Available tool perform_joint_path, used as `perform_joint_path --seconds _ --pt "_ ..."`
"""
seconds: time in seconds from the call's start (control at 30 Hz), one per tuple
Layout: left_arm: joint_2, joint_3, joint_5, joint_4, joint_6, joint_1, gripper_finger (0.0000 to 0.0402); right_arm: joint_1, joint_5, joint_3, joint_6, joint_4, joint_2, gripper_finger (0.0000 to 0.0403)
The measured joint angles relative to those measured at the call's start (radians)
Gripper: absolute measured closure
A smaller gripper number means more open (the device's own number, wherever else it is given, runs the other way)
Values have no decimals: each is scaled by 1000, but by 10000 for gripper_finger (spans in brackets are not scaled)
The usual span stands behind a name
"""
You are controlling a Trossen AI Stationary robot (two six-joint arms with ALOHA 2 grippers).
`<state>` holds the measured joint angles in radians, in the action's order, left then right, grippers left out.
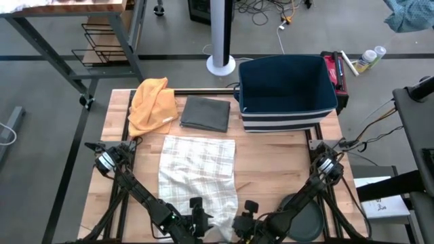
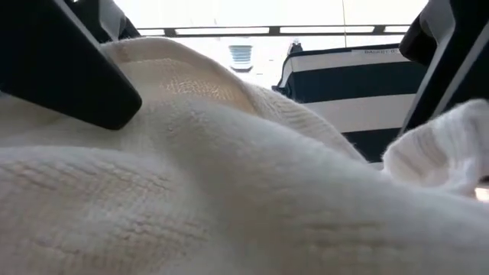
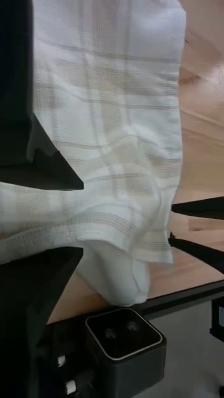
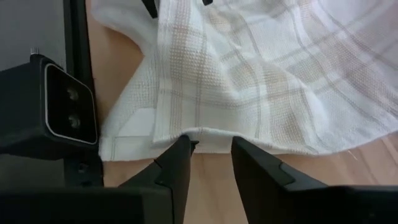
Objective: Fold kitchen towel into neat rectangle
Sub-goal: Fold the white patterned towel
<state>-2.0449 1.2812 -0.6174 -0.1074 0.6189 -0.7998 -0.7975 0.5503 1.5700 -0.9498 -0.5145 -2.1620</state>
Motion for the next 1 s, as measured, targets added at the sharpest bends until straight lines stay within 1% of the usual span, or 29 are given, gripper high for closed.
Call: perform_joint_path --seconds 0.1,0.17,0.23,0.4,0.43,0.57,0.67,0.77,0.87,1.0 --pt "0 0 7 1 1 0 260 0 0 0 -5 0 0 298" --pt "0 0 7 0 8 2 278 0 0 0 -8 0 0 300" --pt "0 0 16 -5 8 2 304 0 0 0 -9 0 0 300" --pt "2 11 54 -12 -9 2 384 1 0 0 -19 0 0 294" --pt "2 18 61 -17 -13 1 392 1 0 0 -20 0 0 292" --pt "8 56 64 -106 -8 -3 392 2 0 0 -21 4 0 284" --pt "19 101 62 -213 -4 -11 398 2 0 0 -20 5 0 282" --pt "21 154 67 -318 0 -22 397 2 0 -6 -20 10 0 286" --pt "21 180 109 -330 0 -23 396 2 0 -9 -7 43 0 291" --pt "21 172 120 -330 -5 -22 398 4 2 -12 13 85 0 295"
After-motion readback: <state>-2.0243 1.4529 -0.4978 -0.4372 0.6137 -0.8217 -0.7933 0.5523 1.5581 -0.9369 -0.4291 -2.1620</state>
